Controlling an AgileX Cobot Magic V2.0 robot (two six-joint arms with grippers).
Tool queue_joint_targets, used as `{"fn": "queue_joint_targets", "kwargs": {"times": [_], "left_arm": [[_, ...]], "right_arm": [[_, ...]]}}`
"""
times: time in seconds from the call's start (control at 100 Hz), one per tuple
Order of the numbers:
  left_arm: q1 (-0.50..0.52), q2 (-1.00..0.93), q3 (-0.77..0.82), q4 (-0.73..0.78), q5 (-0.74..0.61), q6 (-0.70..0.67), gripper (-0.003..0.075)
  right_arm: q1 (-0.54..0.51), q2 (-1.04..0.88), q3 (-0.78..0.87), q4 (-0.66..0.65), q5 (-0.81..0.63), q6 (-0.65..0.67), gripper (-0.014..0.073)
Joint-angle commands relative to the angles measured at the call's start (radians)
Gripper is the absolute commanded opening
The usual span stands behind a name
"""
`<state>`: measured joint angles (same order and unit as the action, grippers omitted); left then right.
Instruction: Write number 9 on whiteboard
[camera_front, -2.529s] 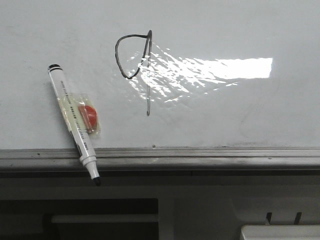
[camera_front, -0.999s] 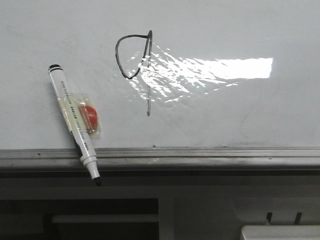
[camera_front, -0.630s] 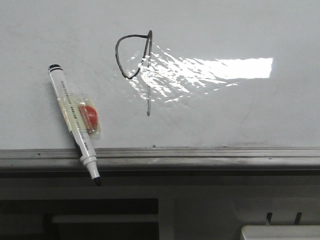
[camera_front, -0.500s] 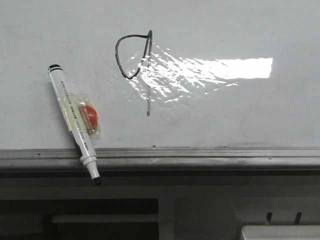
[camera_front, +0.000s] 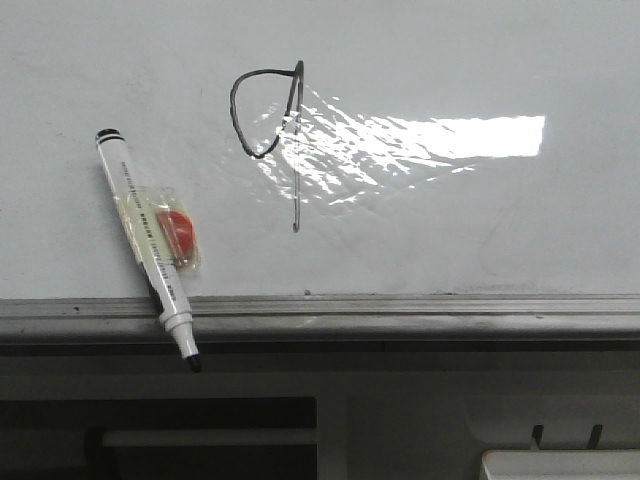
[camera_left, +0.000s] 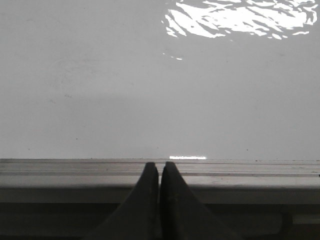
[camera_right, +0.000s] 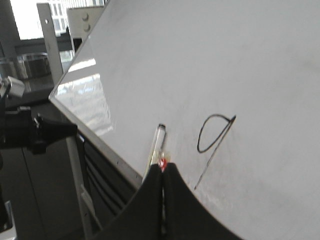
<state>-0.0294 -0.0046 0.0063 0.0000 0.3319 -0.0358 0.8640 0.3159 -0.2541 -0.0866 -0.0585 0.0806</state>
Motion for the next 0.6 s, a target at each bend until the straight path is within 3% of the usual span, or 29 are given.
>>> {"fn": "queue_joint_targets", "kwargs": {"times": [0.0,0.34,0.48,0.59], "left_arm": [[0.000,-0.026,0.040,0.000,-0.051,-0.010,-0.0020],[0.000,-0.026,0.040,0.000,-0.051,-0.010,-0.0020],[0.000,-0.026,0.040,0.000,-0.051,-0.010,-0.0020],[0.000,-0.026,0.040,0.000,-0.051,-0.010,-0.0020]], "right_arm": [[-0.048,0.004,0.007,-0.030,-0.201,-0.010,-0.0069],[-0.441,0.004,0.207,0.027,-0.474,-0.001,-0.0069],[-0.604,0.004,0.294,0.027,-0.491,0.087,-0.0069],[-0.703,-0.004,0.289,0.027,-0.358,0.105,-0.0069]]}}
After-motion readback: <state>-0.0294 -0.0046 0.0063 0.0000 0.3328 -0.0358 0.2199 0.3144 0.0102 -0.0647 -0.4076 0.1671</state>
